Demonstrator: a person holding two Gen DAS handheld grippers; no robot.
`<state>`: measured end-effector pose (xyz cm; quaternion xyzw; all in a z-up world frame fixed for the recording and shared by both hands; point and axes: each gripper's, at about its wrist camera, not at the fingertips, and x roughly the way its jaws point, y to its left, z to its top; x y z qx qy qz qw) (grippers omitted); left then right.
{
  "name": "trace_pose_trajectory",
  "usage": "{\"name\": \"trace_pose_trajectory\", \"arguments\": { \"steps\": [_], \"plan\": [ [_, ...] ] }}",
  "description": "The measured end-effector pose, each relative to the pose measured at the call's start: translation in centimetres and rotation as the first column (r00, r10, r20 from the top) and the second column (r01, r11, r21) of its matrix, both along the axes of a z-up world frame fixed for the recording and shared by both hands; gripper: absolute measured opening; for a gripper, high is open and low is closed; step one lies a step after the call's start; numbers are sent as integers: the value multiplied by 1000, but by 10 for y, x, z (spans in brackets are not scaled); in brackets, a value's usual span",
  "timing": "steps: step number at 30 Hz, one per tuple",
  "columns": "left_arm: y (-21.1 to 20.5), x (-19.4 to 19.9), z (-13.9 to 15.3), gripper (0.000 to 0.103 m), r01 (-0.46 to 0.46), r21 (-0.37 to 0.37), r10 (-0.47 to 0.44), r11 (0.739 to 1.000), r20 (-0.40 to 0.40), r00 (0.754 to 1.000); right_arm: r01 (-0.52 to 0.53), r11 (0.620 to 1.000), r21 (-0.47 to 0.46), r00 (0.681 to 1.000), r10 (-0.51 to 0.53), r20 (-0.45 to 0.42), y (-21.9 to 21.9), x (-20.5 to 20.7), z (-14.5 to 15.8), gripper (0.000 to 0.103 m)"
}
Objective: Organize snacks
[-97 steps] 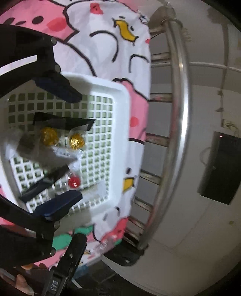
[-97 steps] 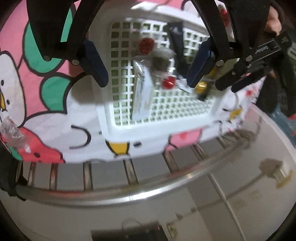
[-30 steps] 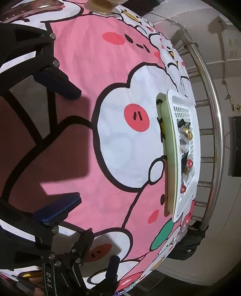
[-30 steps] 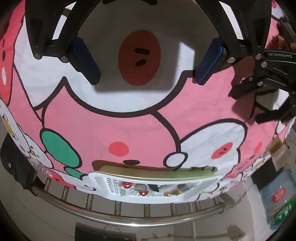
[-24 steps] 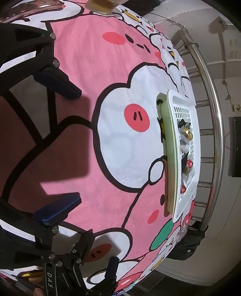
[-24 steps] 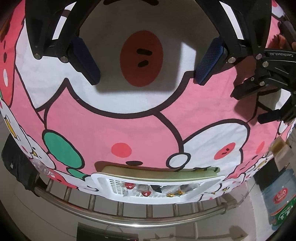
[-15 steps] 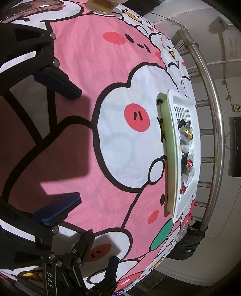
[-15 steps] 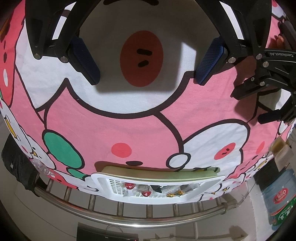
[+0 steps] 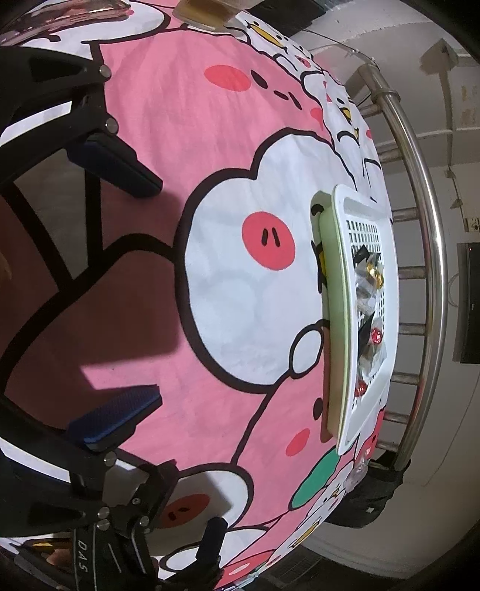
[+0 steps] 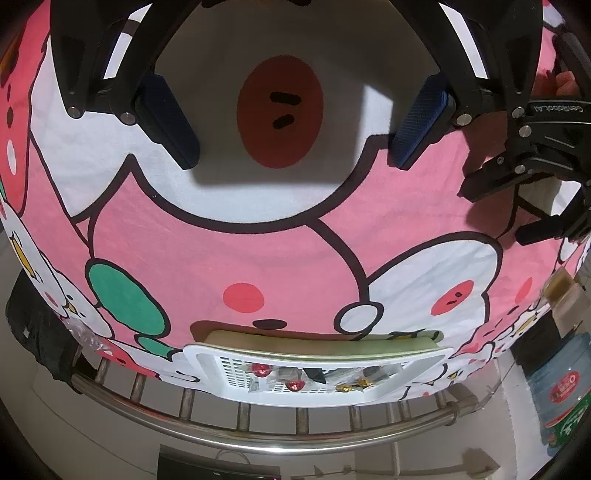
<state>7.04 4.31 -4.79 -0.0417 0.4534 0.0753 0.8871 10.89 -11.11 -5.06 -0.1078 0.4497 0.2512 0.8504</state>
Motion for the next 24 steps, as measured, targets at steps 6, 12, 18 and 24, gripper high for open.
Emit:
{"name": "trace_pose_trajectory", "arguments": {
  "steps": [6,12,18,24],
  "plan": [
    [2,3,0,103,-11,0,11,1000,-1,1000,-1,1000,-1,1000,1,0,2,2,0,103],
    [2,3,0,103,-2,1,2,1000,-1,1000,-1,1000,-1,1000,1,0,2,2,0,103],
    [2,3,0,103,-2,1,2,1000,-1,1000,-1,1000,-1,1000,1,0,2,2,0,103],
    [2,3,0,103,-2,1,2,1000,0,1000,-1,1000,-1,1000,1,0,2,2,0,103]
  ]
}}
